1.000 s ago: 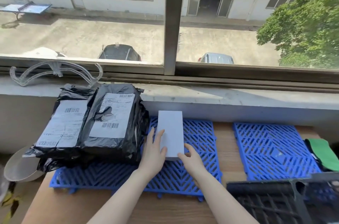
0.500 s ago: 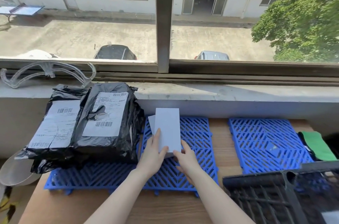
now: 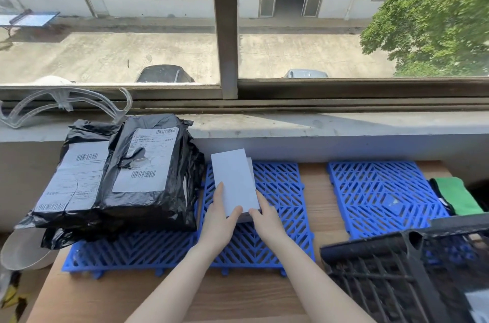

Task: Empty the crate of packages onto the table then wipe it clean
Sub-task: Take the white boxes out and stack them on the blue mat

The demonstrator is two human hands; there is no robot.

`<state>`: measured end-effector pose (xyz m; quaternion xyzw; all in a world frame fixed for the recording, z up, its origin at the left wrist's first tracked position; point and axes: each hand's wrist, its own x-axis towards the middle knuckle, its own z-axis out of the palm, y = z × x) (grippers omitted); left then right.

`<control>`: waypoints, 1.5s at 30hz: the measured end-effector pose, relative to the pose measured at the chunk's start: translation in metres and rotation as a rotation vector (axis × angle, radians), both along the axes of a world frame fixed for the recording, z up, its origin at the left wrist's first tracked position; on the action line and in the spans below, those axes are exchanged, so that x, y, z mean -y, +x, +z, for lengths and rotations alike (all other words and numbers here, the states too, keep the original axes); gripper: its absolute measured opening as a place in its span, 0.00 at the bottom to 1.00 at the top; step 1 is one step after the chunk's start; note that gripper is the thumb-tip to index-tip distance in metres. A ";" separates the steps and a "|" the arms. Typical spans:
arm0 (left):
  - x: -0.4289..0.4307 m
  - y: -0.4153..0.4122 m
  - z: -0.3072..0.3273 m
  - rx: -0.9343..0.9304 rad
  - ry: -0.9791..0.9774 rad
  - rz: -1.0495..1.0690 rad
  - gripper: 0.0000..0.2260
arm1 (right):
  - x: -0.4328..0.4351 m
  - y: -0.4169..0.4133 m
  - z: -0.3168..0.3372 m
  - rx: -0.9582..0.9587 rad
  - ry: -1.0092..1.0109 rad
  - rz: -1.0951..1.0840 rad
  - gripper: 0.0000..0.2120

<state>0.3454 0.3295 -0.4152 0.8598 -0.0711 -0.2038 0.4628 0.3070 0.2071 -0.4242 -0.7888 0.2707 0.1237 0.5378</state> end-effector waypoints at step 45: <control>0.369 -0.330 0.066 0.083 0.321 -0.690 0.26 | 0.388 -0.406 0.147 -0.205 -0.461 -0.191 0.22</control>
